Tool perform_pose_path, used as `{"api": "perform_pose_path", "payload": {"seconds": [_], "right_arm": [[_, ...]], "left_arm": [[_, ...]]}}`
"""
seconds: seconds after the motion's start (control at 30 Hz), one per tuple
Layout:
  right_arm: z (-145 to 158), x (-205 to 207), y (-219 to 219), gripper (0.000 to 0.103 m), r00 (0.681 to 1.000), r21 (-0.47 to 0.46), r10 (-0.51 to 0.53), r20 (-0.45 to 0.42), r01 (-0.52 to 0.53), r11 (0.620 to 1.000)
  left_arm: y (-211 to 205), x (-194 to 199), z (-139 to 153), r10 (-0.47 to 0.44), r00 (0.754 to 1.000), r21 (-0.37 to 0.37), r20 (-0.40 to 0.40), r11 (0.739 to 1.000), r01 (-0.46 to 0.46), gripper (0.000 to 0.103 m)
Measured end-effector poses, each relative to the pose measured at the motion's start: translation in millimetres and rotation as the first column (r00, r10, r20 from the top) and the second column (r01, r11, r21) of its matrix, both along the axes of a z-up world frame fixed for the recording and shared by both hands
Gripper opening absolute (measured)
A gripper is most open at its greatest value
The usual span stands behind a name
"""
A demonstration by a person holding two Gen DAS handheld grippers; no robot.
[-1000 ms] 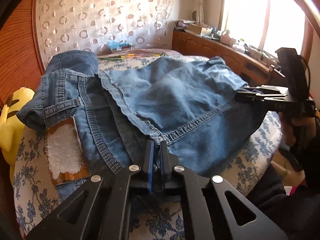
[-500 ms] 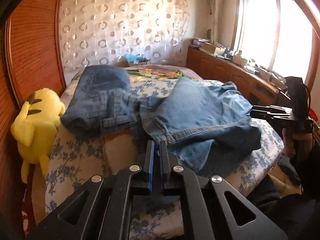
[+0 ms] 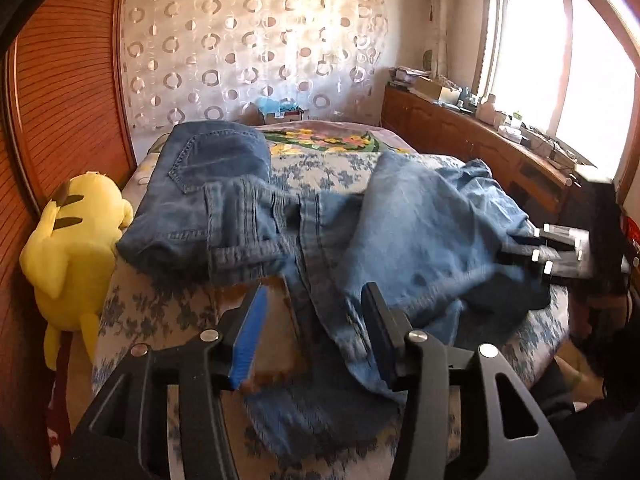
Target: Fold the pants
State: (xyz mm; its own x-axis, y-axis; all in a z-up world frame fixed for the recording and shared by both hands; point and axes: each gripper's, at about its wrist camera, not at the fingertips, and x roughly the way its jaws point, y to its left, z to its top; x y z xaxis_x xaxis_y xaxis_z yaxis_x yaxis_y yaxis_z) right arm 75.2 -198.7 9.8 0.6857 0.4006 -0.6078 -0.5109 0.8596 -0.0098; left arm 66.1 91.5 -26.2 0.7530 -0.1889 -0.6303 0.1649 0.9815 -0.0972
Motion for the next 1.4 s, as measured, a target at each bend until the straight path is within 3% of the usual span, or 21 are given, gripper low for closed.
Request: {"api": "perform_pose_path", "payload": {"seconds": [0.13,0.27,0.53,0.57,0.6,0.7,0.8,0.97,1.13,1.23,1.33,1.4], "right_arm": [[-13.6,6.7,4.2,0.050,1.000,-0.031,-0.021,0.000,0.021,0.999],[-16.2,10.8,2.7,0.050,1.000,-0.028,-0.012,0.005,0.012,1.000],[-22.0,10.6,4.3,0.050,1.000,0.018,-0.009,-0.009,0.009,1.000],[-22.0,10.0,4.5,0.050,1.000,0.019,-0.010,-0.007,0.010,1.000],[-22.0,9.0,4.9,0.050,1.000,0.020,-0.010,-0.005,0.010,1.000],[-22.6,7.5,4.1,0.050,1.000,0.024,-0.011,0.000,0.011,1.000],[-22.3,7.0,3.0,0.050,1.000,0.038,-0.015,0.006,0.015,0.999],[-22.0,6.4,-4.7,0.051,1.000,0.076,-0.030,0.005,0.029,0.997],[-24.8,8.5,-4.4,0.051,1.000,0.083,-0.025,-0.002,0.025,0.996],[-24.7,10.9,-2.8,0.051,1.000,0.081,-0.027,-0.006,0.027,0.996],[-23.8,11.3,-4.2,0.051,1.000,0.080,-0.025,-0.009,0.026,0.996],[-23.4,11.2,-4.3,0.051,1.000,0.079,-0.025,-0.009,0.026,0.997]], "left_arm": [[-0.8,24.8,0.5,-0.018,1.000,0.000,0.005,1.000,0.018,0.049],[-4.6,51.8,-2.9,-0.047,0.999,-0.003,-0.020,0.999,0.047,0.039],[-14.2,103.2,-16.0,-0.045,0.994,0.039,-0.104,0.998,0.049,0.037],[-15.1,105.2,-17.5,-0.048,0.993,0.040,-0.110,0.998,0.052,0.034],[-16.6,106.8,-18.9,-0.053,0.992,0.042,-0.116,0.997,0.059,0.023],[-20.8,104.0,-20.2,-0.059,0.991,0.063,-0.120,0.996,0.067,0.005],[-18.2,86.5,-1.3,-0.029,0.999,0.083,-0.038,0.996,0.032,0.005],[13.7,69.8,42.3,0.073,0.995,0.089,0.063,0.993,-0.079,0.005],[30.3,73.2,44.4,0.076,0.997,0.082,0.027,0.994,-0.078,0.008],[26.7,69.7,35.4,0.070,0.998,0.093,0.005,0.993,-0.070,0.020],[22.8,55.3,25.8,0.051,0.999,0.080,-0.001,0.995,-0.051,0.043],[17.3,45.1,18.4,0.036,0.999,0.067,-0.010,0.997,-0.035,0.048]]}}
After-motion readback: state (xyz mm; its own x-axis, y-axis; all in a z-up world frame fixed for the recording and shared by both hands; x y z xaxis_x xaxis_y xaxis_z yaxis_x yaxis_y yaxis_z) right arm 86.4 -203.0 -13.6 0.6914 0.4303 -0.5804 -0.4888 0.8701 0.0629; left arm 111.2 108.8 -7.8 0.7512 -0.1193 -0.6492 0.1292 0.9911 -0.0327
